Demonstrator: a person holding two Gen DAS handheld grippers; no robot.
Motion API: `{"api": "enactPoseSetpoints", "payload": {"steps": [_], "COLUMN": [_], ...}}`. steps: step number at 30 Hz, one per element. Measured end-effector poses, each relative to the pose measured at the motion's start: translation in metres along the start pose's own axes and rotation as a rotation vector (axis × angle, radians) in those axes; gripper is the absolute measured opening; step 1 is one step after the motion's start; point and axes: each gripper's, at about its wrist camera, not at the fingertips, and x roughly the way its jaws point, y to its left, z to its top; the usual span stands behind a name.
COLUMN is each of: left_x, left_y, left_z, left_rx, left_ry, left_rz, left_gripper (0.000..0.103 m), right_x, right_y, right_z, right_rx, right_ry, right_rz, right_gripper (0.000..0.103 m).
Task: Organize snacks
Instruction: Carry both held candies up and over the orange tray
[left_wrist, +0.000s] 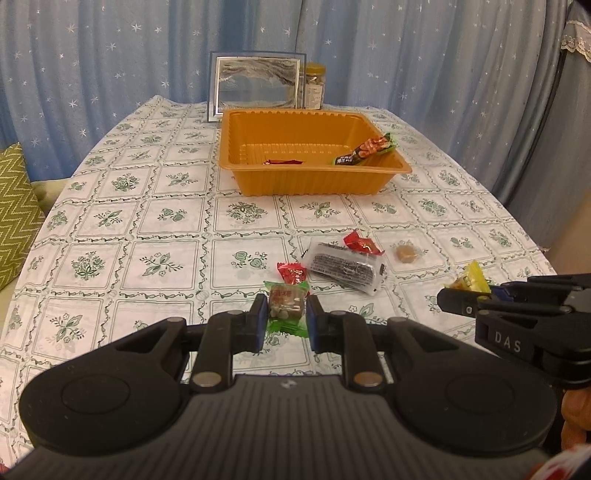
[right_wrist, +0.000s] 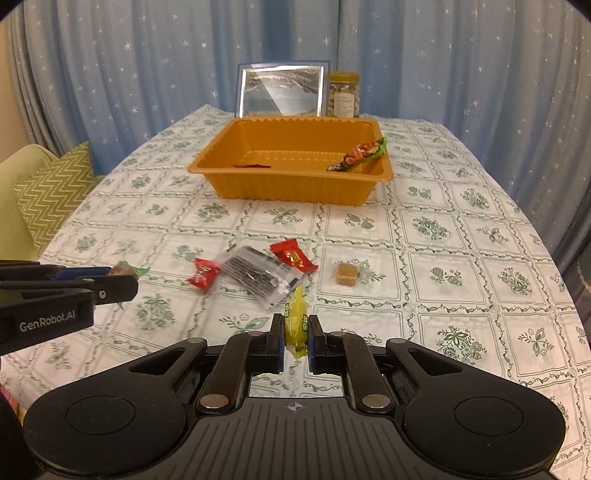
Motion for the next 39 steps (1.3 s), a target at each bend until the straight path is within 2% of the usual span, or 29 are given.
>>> {"api": "enactPoseSetpoints", "payload": {"steps": [11, 21, 31, 39], "left_x": [-0.012, -0.008, 0.011, 0.039], "left_y": [0.0, 0.001, 0.007, 0.016], "left_z": [0.008, 0.028, 0.062, 0.105], "left_rx": [-0.015, -0.017, -0.029, -0.031], "left_ry": [-0.015, -0.026, -0.038, -0.059], "left_rz": [-0.013, -0.02, -0.044, -0.054], "left_gripper": [0.02, 0.02, 0.02, 0.019], "right_x": [-0.016, -0.012, 0.002, 0.032], "right_y": [0.003, 0.0, -0.01, -0.023], "right_z": [0.008, 0.025, 0.07, 0.117], "right_rx": [-0.006, -0.005, -0.004, -0.011], "right_ry": [-0.02, -0.021, -0.042, -0.042], "right_rz": [0.004, 0.007, 0.023, 0.036], "right_gripper": [0.012, 0.012, 0.012, 0.012]}}
